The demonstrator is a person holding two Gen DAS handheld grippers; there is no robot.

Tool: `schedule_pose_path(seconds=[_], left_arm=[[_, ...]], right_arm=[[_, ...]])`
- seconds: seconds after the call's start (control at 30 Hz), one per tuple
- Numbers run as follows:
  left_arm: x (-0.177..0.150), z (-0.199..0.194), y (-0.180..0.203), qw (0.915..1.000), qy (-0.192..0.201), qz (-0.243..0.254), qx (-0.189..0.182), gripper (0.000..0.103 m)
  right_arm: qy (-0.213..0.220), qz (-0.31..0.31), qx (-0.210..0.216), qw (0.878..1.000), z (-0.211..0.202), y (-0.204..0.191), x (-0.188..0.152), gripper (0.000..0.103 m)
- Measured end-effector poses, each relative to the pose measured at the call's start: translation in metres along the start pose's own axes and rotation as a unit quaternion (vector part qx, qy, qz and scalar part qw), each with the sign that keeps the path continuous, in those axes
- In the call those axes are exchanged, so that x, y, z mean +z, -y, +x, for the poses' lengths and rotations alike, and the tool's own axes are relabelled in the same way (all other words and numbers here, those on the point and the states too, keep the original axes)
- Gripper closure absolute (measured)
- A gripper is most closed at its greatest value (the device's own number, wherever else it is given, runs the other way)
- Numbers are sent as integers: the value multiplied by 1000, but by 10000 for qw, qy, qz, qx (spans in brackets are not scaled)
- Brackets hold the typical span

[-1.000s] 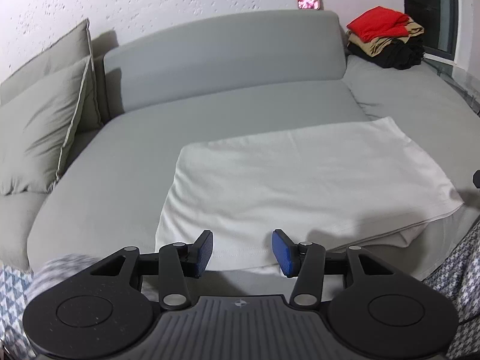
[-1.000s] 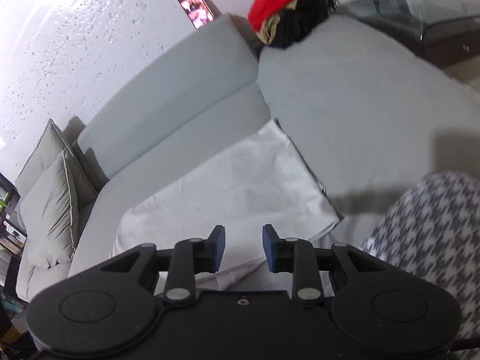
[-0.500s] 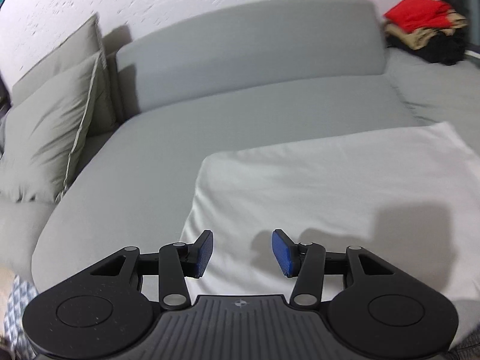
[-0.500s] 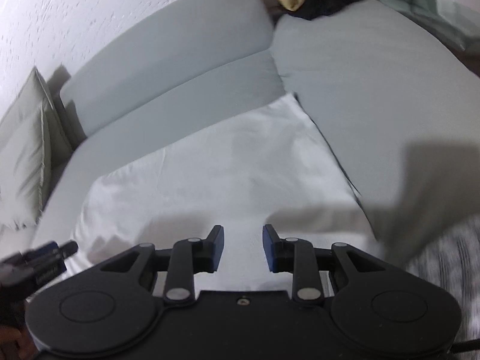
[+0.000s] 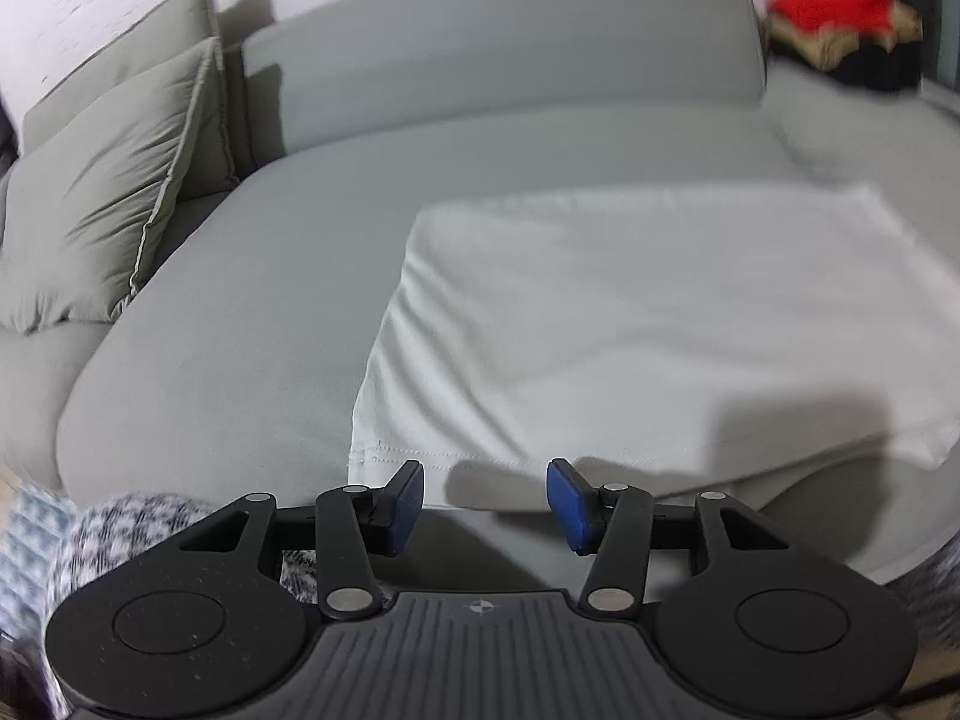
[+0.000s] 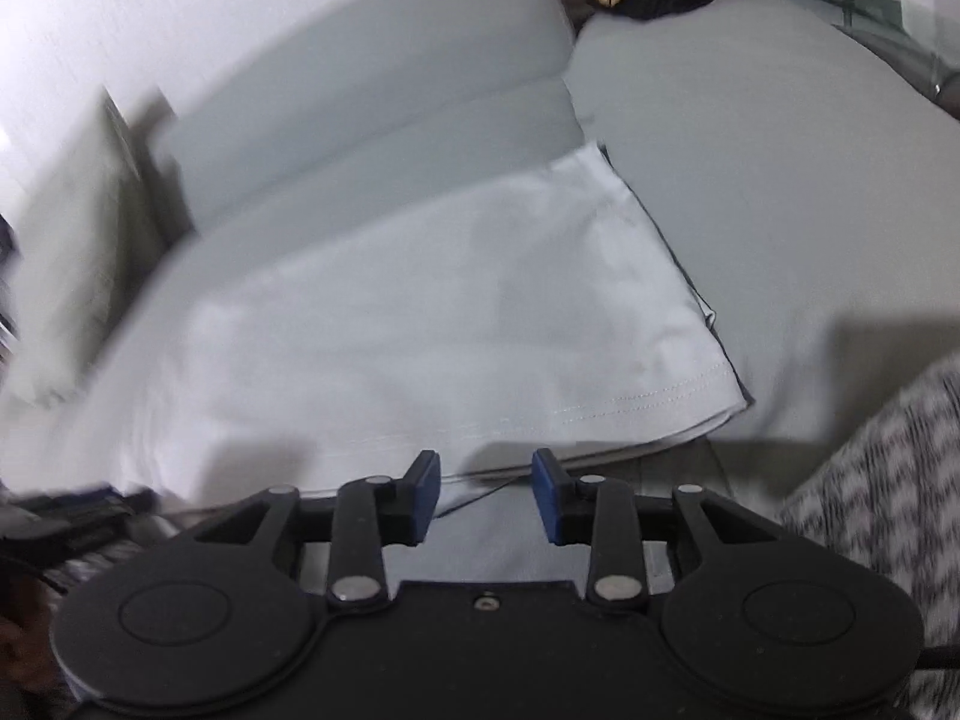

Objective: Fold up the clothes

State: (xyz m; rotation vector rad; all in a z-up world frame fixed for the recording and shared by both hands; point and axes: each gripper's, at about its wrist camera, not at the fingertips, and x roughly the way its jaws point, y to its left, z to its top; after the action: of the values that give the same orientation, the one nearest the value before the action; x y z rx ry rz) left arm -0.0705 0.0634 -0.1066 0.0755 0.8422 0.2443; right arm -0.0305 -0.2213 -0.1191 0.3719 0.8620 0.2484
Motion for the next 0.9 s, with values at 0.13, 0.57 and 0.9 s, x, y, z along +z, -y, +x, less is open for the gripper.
schedule_pose_path(seconds=[0.13, 0.57, 0.9], left_arm=[[0, -11, 2, 9993, 358, -97, -107, 52], [-10, -16, 13, 9982, 540, 45, -264, 52], [25, -4, 34, 9953, 819, 385, -332, 52]], right_arm=[[391, 272, 253, 9985, -13, 6, -2, 62], [442, 272, 579, 9970, -15, 3, -2, 57], [196, -58, 412, 9989, 1, -13, 15, 88]])
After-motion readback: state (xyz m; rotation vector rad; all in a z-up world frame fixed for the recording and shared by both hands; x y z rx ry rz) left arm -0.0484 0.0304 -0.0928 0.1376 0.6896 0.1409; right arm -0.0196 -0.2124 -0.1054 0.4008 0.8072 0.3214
